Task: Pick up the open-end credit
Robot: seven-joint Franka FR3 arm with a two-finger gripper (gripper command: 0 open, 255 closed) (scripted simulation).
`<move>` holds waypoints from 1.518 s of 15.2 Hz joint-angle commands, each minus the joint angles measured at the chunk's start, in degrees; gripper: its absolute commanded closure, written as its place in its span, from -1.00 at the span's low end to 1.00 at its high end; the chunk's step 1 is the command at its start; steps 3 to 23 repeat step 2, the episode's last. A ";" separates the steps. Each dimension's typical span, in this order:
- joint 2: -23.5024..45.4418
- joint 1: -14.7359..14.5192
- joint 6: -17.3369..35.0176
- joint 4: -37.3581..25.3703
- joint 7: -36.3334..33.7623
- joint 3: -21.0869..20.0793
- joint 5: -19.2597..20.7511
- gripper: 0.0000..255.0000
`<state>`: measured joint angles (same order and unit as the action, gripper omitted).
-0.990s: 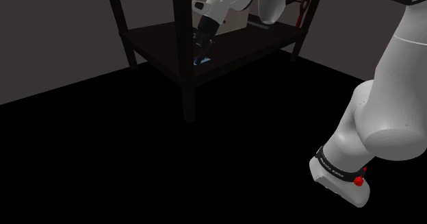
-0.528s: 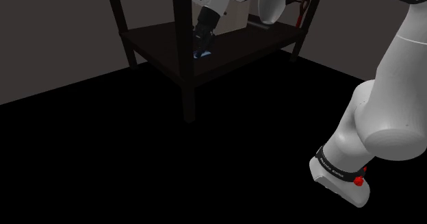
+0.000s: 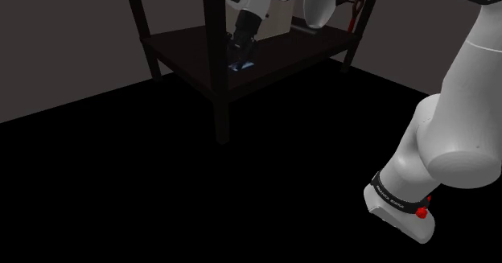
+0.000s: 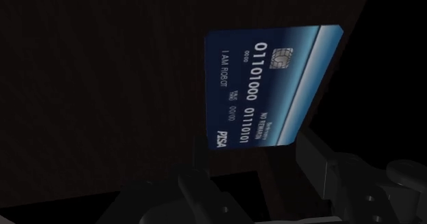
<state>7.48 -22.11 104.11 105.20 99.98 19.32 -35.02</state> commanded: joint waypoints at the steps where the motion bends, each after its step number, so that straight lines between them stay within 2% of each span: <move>1: -1.61 -0.04 -0.74 -4.66 -0.58 -0.22 -1.49 1.00; 23: -1.62 0.16 -0.73 -4.66 -0.59 -0.43 -1.47 1.00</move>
